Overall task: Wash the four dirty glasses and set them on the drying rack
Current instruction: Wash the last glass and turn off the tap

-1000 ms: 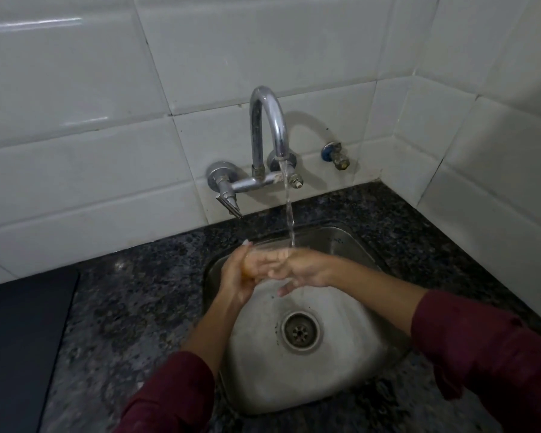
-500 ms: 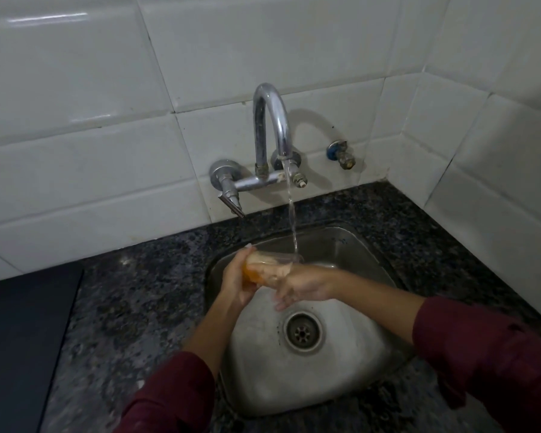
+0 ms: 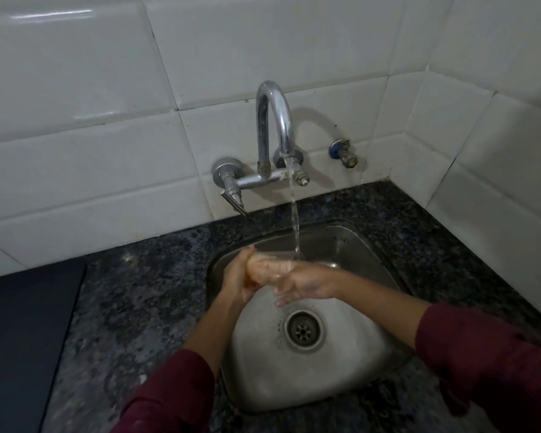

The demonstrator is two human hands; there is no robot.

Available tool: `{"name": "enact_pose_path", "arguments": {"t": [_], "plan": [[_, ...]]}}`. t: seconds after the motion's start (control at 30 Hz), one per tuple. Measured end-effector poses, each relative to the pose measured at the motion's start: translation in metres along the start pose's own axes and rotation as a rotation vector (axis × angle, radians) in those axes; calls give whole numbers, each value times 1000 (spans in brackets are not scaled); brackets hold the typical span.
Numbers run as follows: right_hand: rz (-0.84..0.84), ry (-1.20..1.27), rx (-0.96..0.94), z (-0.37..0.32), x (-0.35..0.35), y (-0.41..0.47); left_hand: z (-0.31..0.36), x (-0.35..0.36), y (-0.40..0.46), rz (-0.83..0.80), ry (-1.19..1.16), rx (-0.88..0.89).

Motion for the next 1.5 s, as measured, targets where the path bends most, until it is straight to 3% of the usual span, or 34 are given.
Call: {"name": "enact_pose_path", "arguments": {"t": [0.1, 0.13, 0.2, 0.33, 0.43, 0.5, 0.6, 0.77, 1.1, 1.2, 1.33, 1.5], "plan": [[387, -956, -49, 10, -3, 3, -3, 2, -1, 64, -3, -61], [524, -1166, -33, 12, -3, 1, -4, 3, -2, 66, -16, -74], [671, -1272, -72, 15, -4, 2, -4, 5, -5, 53, -7, -99], [519, -835, -272, 25, -13, 2, -8, -3, -11, -21, 142, -212], [396, -430, -285, 24, -22, -11, -13, -14, -14, -62, 515, -91], [221, -225, -253, 26, -22, -19, -16, -13, -25, -238, 702, -17], [55, -52, -236, 37, -20, -17, -27, -11, -43, -404, 505, -142], [213, 308, -144, 64, -14, -5, -40, -14, -61, -429, 384, -364], [277, 472, -103, 85, 6, 4, -51, -25, -64, -379, 275, -489], [306, 481, -126, 81, 5, 2, -52, -25, -62, -424, 215, -477], [423, 481, -291, 65, -5, -3, -46, -23, -60, -510, 46, -394], [585, 253, -433, 39, -15, -20, -30, -8, -63, -707, 144, -284]]}}
Point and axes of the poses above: each hand's wrist, its own y-axis towards the middle knuckle, its own x-axis out of the palm, z = x × y, the point moved 2 cm from there along y, towards the middle knuckle, and after that the axes turned 11 degrees about x, right-handed, at the moved point
